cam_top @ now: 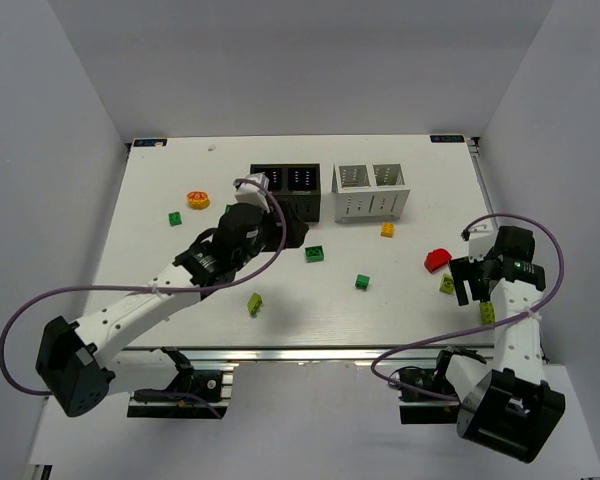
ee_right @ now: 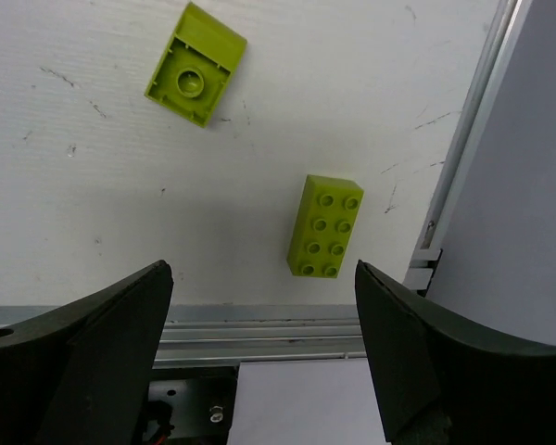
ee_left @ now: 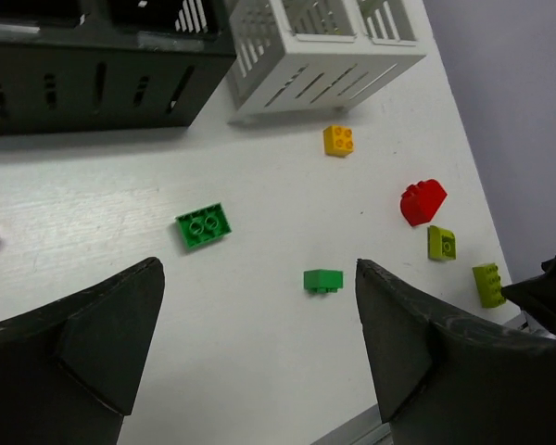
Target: Sort the legos into containers by color
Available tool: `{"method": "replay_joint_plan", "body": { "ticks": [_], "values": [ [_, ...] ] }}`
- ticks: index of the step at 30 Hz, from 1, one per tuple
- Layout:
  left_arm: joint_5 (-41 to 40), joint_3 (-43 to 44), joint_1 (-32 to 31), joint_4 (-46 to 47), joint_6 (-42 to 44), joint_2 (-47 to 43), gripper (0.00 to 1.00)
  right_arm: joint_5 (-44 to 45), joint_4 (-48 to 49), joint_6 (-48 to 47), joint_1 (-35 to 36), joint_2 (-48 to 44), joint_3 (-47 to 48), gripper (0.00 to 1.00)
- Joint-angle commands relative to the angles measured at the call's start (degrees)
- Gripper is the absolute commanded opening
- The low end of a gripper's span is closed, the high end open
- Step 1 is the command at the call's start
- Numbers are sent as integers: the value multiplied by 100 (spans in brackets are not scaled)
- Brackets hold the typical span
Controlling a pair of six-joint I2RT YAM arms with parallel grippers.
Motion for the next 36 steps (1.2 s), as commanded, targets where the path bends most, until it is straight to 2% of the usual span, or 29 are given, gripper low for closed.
{"method": "replay_joint_plan", "body": {
  "ticks": [1,9,15,25,36],
  "values": [
    [-311,-246,-3,-48,-336,-480,94,31,63,-16,-196,174,-127,84],
    [-451,-738,6,-180,-468,-753,94,-75,354,-156,-557,807,-259,76],
    [-452,-721,6,-355,-354,-674,95,30,714,-297,-698,992,-505,76],
    [-311,-923,6,-329,-486,-674,95,-75,1136,-534,-1357,1370,-672,78],
    [-293,-985,6,-391,-556,-656,95,-75,1769,-359,-1489,2072,-725,78]
  ]
}}
